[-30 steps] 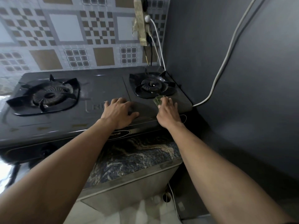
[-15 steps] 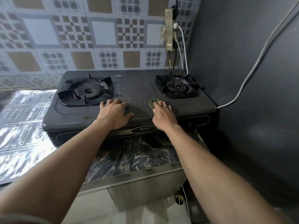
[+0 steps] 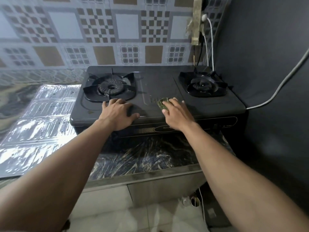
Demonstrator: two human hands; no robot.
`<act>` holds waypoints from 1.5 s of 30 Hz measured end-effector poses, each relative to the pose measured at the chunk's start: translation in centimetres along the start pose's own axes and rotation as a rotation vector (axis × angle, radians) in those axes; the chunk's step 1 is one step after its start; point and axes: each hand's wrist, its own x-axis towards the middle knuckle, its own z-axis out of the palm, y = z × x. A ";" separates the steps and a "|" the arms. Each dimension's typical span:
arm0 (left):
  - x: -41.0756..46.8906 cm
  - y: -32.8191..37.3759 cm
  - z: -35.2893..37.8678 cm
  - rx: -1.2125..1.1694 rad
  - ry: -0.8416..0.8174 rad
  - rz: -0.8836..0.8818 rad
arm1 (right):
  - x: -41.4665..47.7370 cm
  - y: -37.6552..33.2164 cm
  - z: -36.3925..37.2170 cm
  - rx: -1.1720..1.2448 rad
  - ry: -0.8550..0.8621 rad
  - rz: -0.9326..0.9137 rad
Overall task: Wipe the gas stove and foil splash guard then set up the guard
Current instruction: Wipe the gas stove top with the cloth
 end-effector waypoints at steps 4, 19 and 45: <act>-0.3 -0.2 0.3 -0.015 0.007 -0.020 | 0.4 -0.4 1.9 -0.010 -0.035 -0.020; -1.9 -5.1 -1.2 -0.080 0.131 0.035 | 1.1 -7.9 3.6 0.038 -0.022 -0.033; -5.0 -18.4 -1.5 -0.059 -0.032 0.035 | 2.2 -20.0 6.0 0.059 -0.056 -0.053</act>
